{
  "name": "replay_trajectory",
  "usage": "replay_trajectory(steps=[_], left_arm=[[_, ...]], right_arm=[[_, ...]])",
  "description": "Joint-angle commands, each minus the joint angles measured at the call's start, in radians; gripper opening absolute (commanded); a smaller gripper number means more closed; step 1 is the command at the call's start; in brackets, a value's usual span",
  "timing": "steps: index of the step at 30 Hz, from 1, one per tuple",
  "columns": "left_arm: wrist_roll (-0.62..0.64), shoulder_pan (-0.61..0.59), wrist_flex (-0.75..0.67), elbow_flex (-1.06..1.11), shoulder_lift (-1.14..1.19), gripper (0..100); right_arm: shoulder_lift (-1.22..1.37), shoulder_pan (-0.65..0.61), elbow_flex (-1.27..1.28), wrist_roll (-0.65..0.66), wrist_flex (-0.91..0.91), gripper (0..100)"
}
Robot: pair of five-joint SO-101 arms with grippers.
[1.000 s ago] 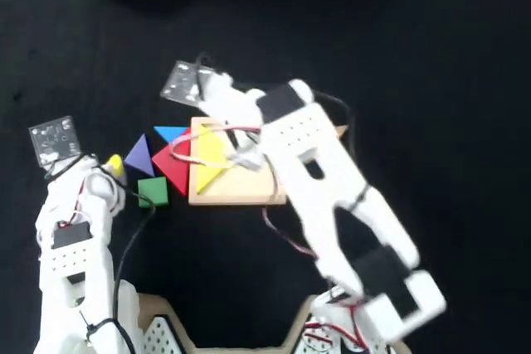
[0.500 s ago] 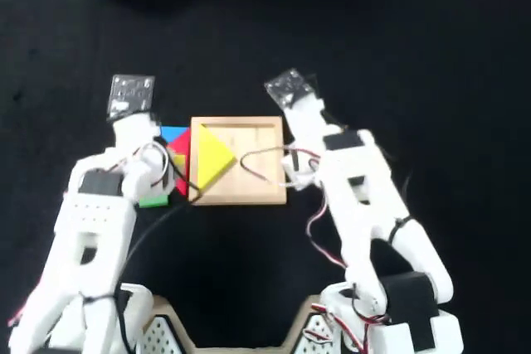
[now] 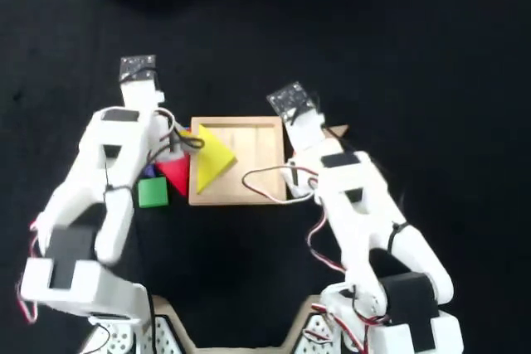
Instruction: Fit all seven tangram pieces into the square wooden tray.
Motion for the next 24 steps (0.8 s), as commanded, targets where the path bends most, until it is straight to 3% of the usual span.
replay_trajectory(steps=[1,4,24], left_arm=[[-0.025,-0.065,0.003,-0.122,0.081,33],[-0.097,-0.07,0.003,-0.124,0.1,33],[-0.167,-0.027,0.091,-0.122,0.109,34]], right_arm=[[-0.048,0.026,0.005,-0.003,-0.051,1.1],[-0.048,0.025,0.002,-0.003,-0.052,1.1],[-0.048,0.023,0.007,-0.003,-0.052,1.1]])
